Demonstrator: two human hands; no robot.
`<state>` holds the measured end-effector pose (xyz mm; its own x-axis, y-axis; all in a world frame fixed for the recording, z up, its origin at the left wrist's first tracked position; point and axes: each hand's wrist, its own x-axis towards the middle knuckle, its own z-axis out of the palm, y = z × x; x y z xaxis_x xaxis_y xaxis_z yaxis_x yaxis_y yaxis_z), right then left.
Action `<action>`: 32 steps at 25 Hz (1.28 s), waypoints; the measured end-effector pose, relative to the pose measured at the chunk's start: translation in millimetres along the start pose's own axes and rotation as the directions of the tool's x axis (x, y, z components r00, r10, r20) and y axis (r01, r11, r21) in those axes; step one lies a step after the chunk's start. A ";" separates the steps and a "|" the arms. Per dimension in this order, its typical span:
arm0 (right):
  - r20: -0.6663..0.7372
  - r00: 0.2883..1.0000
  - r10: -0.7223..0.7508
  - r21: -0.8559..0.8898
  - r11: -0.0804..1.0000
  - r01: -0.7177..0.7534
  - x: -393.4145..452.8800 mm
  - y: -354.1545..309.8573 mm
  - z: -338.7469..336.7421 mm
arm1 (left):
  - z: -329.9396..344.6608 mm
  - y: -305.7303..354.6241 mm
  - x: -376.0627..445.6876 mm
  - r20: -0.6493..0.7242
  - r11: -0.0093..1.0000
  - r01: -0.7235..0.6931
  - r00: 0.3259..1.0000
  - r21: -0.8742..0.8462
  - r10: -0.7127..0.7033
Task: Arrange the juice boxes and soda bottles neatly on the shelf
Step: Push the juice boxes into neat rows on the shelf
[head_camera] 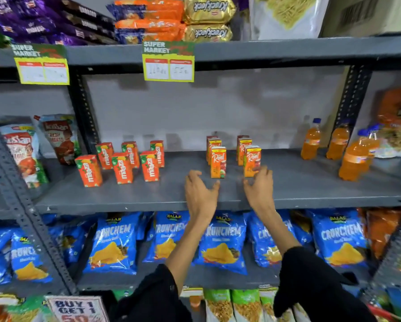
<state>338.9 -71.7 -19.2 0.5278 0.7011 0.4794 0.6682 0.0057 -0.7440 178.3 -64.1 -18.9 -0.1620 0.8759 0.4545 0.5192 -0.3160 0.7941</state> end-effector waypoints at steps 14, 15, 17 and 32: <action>0.235 0.967 0.093 -0.132 0.989 -0.063 75.4 31.0 9.9 | 61.3 30.1 41.2 0.028 0.968 0.119 0.991 0.219 -0.128; 0.239 0.968 0.081 -0.128 0.990 -0.051 75.6 32.0 9.6 | 60.8 28.8 41.7 0.028 0.967 0.126 0.990 0.221 -0.135; 0.246 0.967 0.065 -0.121 0.992 -0.036 76.1 33.4 8.4 | 59.6 28.1 42.0 0.026 0.967 0.137 0.989 0.214 -0.146; 0.232 0.971 0.055 -0.089 0.995 -0.035 64.3 32.4 -0.7 | 57.5 25.2 30.7 -0.014 0.976 0.159 0.987 0.150 -0.159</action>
<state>394.9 -27.0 -12.1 0.4278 0.8464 0.3170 0.6933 -0.0823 -0.7159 234.6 -24.2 -8.2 -0.2538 0.9098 0.3283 0.6067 -0.1146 0.7867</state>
